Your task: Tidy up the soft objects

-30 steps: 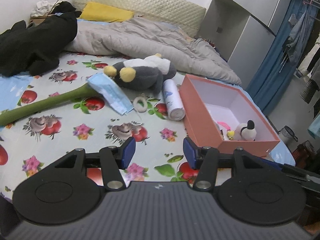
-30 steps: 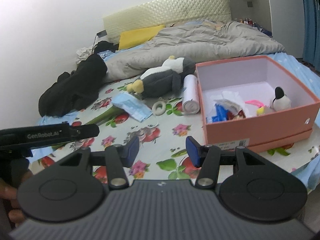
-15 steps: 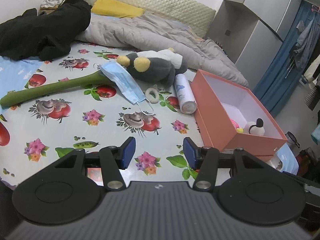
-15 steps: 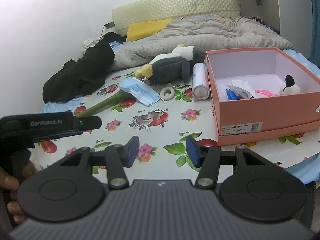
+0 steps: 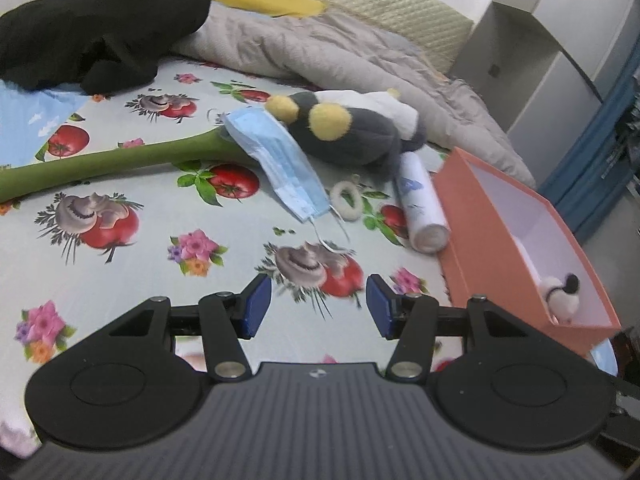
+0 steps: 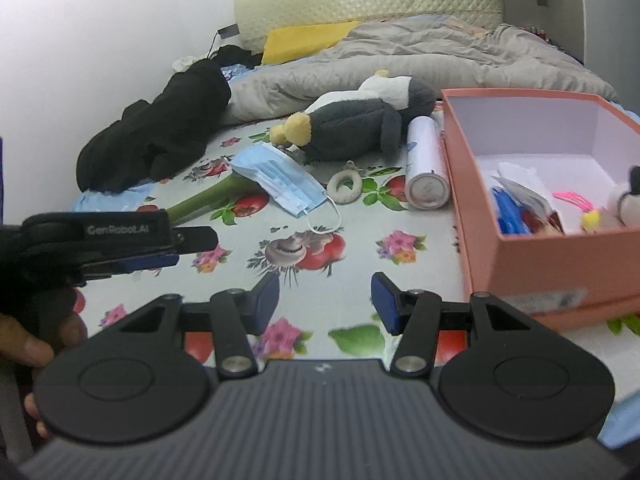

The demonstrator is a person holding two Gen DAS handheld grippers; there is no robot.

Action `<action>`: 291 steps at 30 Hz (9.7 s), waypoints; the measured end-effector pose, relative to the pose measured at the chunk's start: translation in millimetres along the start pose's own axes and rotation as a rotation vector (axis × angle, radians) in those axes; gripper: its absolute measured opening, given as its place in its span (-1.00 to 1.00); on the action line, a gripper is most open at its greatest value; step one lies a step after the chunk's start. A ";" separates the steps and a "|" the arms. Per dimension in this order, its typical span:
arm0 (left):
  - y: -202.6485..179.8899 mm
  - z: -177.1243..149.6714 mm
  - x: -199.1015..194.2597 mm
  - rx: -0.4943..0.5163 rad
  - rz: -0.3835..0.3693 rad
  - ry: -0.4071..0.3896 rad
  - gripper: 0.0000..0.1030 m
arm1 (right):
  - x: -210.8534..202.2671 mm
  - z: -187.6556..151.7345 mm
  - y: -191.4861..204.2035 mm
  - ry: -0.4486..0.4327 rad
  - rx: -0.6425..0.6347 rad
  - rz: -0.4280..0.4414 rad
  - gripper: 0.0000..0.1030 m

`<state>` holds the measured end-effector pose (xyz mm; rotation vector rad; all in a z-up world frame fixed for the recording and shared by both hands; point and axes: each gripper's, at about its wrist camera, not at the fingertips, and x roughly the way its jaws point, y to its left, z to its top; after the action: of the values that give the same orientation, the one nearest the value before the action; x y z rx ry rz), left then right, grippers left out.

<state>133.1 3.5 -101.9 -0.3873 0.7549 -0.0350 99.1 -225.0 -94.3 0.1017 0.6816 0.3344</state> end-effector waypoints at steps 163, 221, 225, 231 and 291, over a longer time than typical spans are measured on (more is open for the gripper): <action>3.5 -49.5 76.7 0.191 0.265 0.140 -0.18 | 90.3 -46.2 -15.6 0.070 -0.198 -0.139 -0.68; -308.4 78.0 112.7 0.347 -0.253 0.256 -0.82 | -33.3 142.7 -196.3 -0.047 0.103 -0.194 -0.68; -306.7 64.0 145.9 0.356 -0.241 0.332 -0.82 | -8.3 125.0 -220.9 0.028 0.143 -0.213 -0.66; -300.1 51.9 180.5 0.364 -0.190 0.402 -0.32 | 16.3 97.8 -243.2 0.120 0.195 -0.230 -0.53; -197.7 14.4 -109.7 0.408 -0.338 0.029 0.35 | -186.1 42.2 -86.5 -0.179 0.182 -0.323 0.00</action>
<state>83.7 -156.9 50.3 -0.1205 0.6842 -0.5053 14.1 -368.3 32.9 0.1900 0.5393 -0.0481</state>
